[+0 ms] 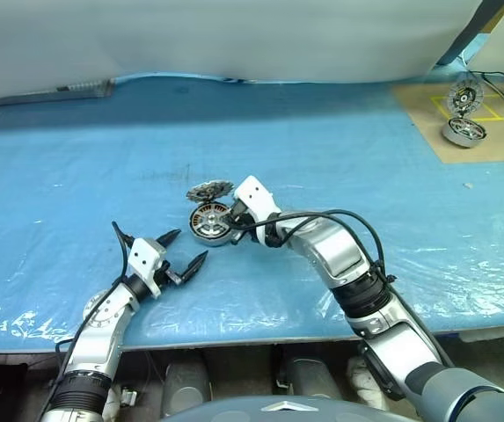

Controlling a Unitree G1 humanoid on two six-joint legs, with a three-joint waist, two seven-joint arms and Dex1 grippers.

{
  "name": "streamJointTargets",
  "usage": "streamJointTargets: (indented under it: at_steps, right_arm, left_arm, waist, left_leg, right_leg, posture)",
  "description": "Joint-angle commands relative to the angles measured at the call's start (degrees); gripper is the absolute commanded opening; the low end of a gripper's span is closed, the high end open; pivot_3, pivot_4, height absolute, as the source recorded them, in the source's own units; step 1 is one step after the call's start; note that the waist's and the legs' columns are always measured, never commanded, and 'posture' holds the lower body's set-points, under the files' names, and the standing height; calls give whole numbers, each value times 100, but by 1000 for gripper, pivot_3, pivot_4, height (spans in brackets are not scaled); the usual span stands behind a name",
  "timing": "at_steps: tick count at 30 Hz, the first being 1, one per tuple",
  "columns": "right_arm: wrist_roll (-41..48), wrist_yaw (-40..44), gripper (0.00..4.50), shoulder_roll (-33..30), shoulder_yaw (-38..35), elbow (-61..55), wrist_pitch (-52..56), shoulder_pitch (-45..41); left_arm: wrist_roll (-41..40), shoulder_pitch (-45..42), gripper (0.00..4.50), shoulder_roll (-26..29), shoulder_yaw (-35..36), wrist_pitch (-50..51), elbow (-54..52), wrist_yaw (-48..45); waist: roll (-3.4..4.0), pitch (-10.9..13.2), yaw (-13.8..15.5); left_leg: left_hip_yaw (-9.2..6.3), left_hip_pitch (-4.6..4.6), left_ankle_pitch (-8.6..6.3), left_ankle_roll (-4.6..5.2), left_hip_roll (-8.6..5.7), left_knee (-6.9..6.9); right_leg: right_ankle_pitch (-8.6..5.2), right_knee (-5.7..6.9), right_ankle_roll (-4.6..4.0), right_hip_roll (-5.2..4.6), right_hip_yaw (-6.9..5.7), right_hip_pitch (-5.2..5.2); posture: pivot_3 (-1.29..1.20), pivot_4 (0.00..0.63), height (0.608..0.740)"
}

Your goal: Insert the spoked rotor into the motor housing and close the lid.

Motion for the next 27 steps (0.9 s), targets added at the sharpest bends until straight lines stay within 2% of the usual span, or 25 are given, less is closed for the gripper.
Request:
streamJointTargets:
  at_steps: [1, 13, 27]
  right_arm:
    - [-45, 41, 12, 1, 48, -77, -156, 93]
    - [84, -24, 12, 136, -184, -422, -30, -88]
    - [-213, -95, 12, 483, 45, 553, -508, -29]
  left_arm:
    - [-53, 31, 4500, 32, 67, -113, 14, -36]
    - [23, -94, 4500, -70, -11, -202, 228, -23]
    - [79, -152, 4500, -131, -48, -259, 294, 40]
  waist:
    - [0, 0, 0]
    - [0, 0, 3]
    - [0, 0, -2]
  left_leg:
    - [0, 0, 0, 0, 0, -1]
    - [0, 2, 0, 0, 0, 1]
    - [0, 5, 0, 0, 0, 6]
  right_leg:
    - [0, 0, 0, 0, 0, 0]
    - [0, 3, 0, 0, 0, 2]
    - [0, 10, 0, -2, 0, 4]
  posture:
    - [0, 150, 740]
    - [0, 150, 740]
    - [0, 150, 740]
